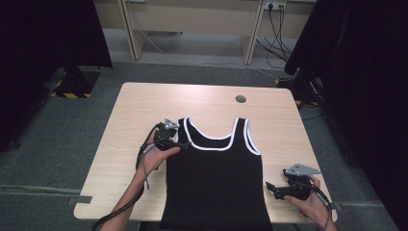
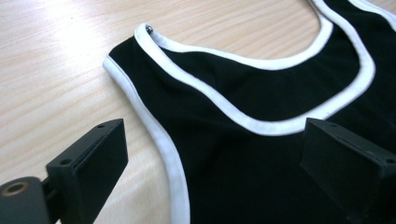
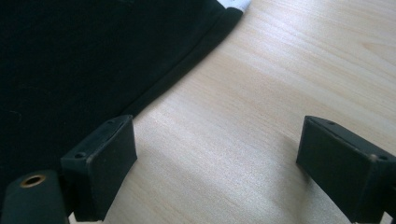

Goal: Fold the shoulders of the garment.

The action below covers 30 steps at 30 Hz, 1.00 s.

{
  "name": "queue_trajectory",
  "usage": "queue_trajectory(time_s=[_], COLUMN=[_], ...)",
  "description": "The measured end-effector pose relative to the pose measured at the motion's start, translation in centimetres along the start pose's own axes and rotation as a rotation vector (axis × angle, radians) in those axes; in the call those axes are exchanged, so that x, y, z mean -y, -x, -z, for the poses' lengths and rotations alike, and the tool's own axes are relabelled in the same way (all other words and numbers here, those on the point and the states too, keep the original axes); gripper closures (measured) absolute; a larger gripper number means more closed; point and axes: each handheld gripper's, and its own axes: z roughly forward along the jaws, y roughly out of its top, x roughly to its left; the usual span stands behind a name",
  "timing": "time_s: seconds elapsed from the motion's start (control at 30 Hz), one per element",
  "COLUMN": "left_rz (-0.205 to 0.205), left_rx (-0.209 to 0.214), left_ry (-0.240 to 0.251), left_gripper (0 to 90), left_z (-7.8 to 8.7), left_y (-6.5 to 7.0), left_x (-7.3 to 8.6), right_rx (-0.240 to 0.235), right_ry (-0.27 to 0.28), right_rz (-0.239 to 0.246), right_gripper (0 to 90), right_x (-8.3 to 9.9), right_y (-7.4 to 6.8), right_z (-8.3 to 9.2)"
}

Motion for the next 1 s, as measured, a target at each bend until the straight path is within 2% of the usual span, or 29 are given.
queue_trajectory(time_s=[0.1, 0.27, 0.5, 0.67, 0.77, 0.9, 1.0], left_rz=[-0.005, 0.012, 0.008, 0.023, 0.019, 0.006, -0.018], left_rx=[-0.005, -0.015, -0.025, -0.044, -0.054, -0.055, -0.06], left_ry=[-0.013, -0.02, -0.031, -0.051, -0.058, -0.072, -0.064], left_gripper=[7.1, 7.5, 9.7, 11.2, 14.3, 23.3, 29.8], left_z=[-0.8, -1.9, -3.6, -4.9, -5.5, -6.3, -6.5], left_y=[-0.2, -1.0, -1.0, -1.2, -1.4, -1.8, -1.7], left_x=[-0.4, -1.1, -1.9, -2.5, -2.8, -2.9, -3.0], right_rx=[0.0, -0.001, -0.002, -0.003, -0.004, -0.005, -0.006], right_ry=[0.0, 0.0, 0.001, 0.001, 0.001, 0.0, 0.0], right_rz=[0.0, 0.002, 0.004, 0.005, 0.007, 0.007, 0.007], right_gripper=[12.2, 12.2, 12.2, 12.2, 12.2, 12.2, 12.2], right_x=[0.0, 0.0, 0.0, 0.0, 0.0, 0.0, 0.0], right_y=[0.0, 0.0, 0.0, 0.0, 0.0, 0.0, 0.0], right_z=[0.0, 0.0, 0.0, 0.0, 0.0, 0.0, 0.0])
